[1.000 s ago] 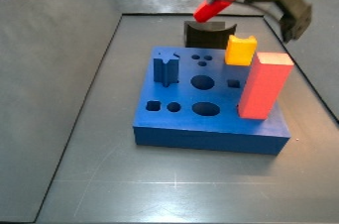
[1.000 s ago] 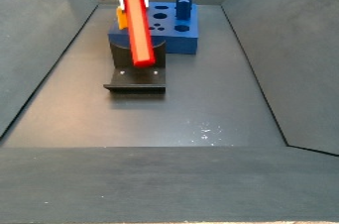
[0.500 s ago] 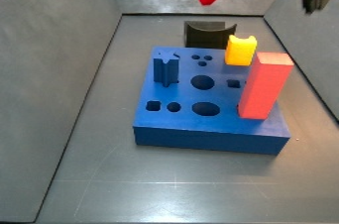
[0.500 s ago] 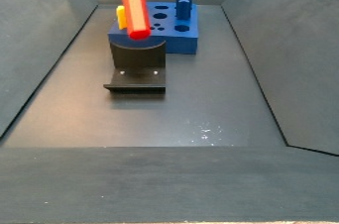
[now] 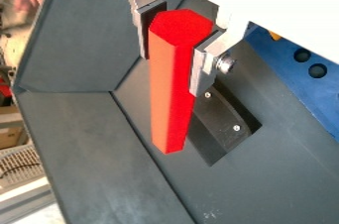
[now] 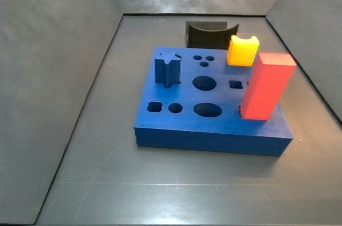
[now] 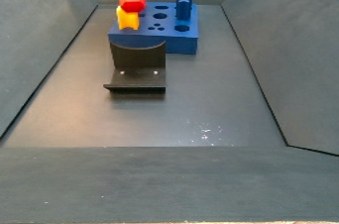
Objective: Pick up the hexagon object. Move up. Place the hexagon object on the fixture. Regrasp the hexagon object. Move to above the board. Insert the hexagon object.
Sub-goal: Move to above the board.
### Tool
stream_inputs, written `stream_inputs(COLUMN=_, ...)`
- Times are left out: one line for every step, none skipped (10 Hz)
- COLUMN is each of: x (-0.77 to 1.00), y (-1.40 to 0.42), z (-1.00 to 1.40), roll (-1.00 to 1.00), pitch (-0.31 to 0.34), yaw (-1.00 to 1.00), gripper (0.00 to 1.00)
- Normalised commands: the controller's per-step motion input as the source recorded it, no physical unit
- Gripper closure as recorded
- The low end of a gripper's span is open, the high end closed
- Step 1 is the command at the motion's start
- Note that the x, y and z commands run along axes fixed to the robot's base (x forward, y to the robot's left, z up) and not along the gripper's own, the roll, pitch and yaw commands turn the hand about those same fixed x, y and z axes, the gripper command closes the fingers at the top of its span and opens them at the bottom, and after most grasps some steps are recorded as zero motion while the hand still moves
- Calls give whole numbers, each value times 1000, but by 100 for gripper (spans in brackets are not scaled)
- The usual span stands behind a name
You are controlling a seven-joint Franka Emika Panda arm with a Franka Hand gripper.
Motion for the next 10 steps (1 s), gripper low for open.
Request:
stream_inputs(x=40, y=-58, z=1000, roll=3, pitch=109, yaw=-24, gripper=100)
stream_inputs(x=42, y=-57, z=1000, roll=1, pitch=126, yaw=-11, gripper=100)
stream_inputs(x=43, y=-53, z=943, roll=-3, pitch=153, yaw=9, gripper=100)
stream_inputs(x=46, y=-38, z=761, roll=-12, pitch=174, yaw=39, gripper=100)
stream_inputs(x=37, y=-31, z=624, roll=-15, pitch=185, yaw=62, gripper=100)
stream_inputs(x=37, y=-28, z=487, roll=-23, pitch=184, yaw=85, gripper=100)
stream_inputs(x=34, y=-24, z=313, roll=-31, pitch=176, yaw=116, gripper=100)
stream_inputs(x=30, y=-21, z=189, roll=-36, pitch=159, yaw=132, gripper=100)
stream_inputs(x=-933, y=-1000, z=85, roll=-1000, pitch=-89, yaw=-187, gripper=100)
stream_inputs(x=-946, y=-1000, z=99, roll=-1000, pitch=-106, yaw=-184, gripper=100)
